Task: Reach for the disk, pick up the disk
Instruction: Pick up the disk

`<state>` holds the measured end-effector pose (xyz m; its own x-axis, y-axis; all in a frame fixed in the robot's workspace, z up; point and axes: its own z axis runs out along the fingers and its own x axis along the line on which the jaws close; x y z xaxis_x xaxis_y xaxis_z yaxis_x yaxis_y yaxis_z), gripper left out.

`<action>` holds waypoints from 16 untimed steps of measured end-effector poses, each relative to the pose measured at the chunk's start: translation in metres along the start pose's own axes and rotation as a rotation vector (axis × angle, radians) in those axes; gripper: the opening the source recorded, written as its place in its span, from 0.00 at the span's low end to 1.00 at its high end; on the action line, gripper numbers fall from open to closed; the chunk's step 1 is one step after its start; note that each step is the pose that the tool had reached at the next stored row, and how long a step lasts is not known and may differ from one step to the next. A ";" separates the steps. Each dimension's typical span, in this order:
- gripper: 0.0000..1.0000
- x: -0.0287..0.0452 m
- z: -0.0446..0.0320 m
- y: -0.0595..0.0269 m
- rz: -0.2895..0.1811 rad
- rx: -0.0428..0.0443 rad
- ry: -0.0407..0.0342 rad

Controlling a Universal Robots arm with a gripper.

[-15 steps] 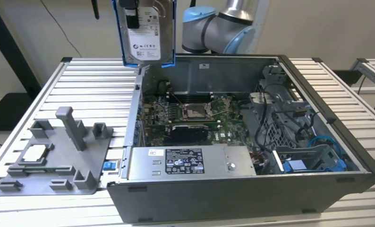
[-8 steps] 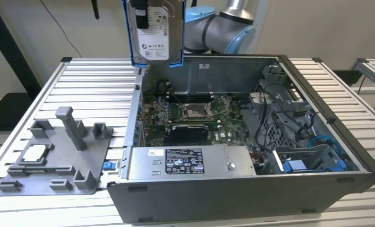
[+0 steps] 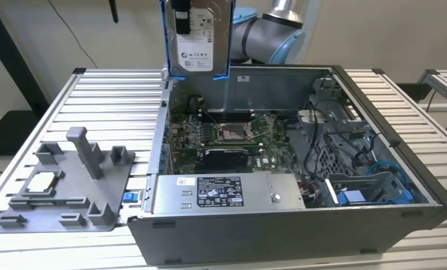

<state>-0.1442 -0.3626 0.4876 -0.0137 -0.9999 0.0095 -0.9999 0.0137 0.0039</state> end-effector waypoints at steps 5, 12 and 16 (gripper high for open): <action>0.00 -0.0002 0.0000 -0.0127 0.000 0.0000 0.0000; 0.00 -0.0004 -0.0002 -0.0315 0.000 -0.0001 0.0001; 0.00 -0.0006 -0.0002 -0.0437 0.000 0.0000 0.0000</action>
<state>-0.1005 -0.3626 0.4876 -0.0137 -0.9999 0.0095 -0.9999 0.0138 0.0039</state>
